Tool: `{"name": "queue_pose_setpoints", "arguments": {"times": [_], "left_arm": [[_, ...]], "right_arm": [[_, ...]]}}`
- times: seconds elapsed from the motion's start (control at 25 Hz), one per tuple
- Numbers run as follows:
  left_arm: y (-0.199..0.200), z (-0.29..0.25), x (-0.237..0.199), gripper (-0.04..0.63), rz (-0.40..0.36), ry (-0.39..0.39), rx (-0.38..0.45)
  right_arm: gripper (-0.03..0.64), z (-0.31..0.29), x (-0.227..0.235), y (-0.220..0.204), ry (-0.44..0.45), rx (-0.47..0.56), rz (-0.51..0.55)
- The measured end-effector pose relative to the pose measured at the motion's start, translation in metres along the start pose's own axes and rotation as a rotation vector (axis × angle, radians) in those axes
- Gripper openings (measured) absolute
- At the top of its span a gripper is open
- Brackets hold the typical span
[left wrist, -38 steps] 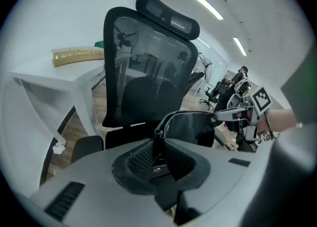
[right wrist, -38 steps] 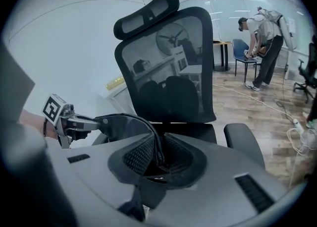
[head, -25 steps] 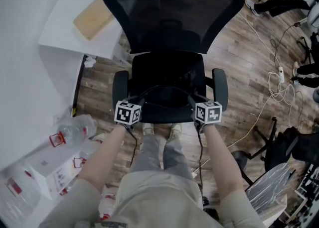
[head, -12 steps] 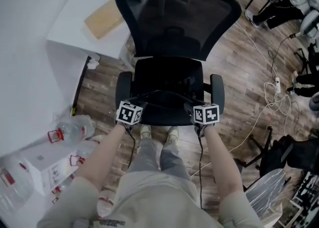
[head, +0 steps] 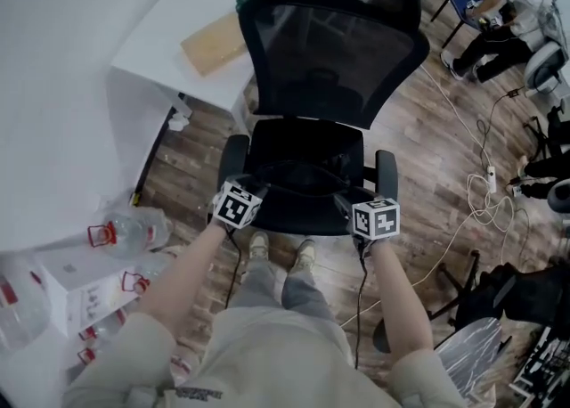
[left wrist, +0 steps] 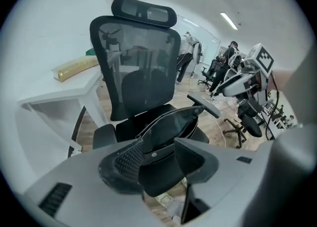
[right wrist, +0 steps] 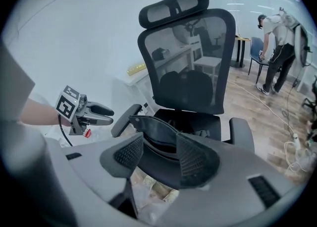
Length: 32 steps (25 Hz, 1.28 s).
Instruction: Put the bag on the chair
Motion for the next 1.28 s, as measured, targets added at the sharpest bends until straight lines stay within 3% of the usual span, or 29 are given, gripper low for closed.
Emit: {"name": "queue_pose_setpoints", "arguments": {"times": [0.12, 0.16, 0.24, 0.32, 0.64, 0.96, 1.12, 1.28], "left_arm": [[0.015, 0.023, 0.002, 0.197, -0.013, 0.02, 0.069], [0.022, 0.032, 0.002, 0.165, -0.016, 0.032, 0.103], [0.035, 0.049, 0.005, 0.133, -0.019, 0.043, 0.166], [0.049, 0.065, 0.01, 0.121, -0.024, 0.039, 0.212], [0.104, 0.124, 0.038, 0.1, -0.05, -0.022, 0.375], [0.154, 0.208, 0.074, 0.057, -0.106, -0.092, 0.562], [0.173, 0.251, 0.091, 0.052, -0.147, -0.108, 0.656], [0.188, 0.287, 0.109, 0.051, -0.199, -0.126, 0.696]], "right_arm": [[0.217, 0.022, -0.007, 0.018, -0.011, 0.052, 0.014], [0.21, 0.031, -0.008, 0.024, -0.011, 0.078, 0.005], [0.148, 0.053, -0.013, 0.041, -0.001, 0.158, -0.032], [0.131, 0.075, -0.018, 0.062, 0.01, 0.245, -0.046], [0.093, 0.155, -0.048, 0.137, -0.001, 0.486, 0.086], [0.078, 0.235, -0.084, 0.183, 0.056, 0.724, 0.09], [0.074, 0.274, -0.101, 0.197, 0.042, 0.795, 0.159], [0.072, 0.306, -0.118, 0.205, 0.004, 0.848, 0.232]]}}
Point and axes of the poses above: the fingertips, and each gripper's own axes: z backward along the fingers, x to its right, y out of its top, the point moved 6 cm from there along z, backward along the fingers, and after that the axes turned 10 degrees about z, right-handed, at the moved point
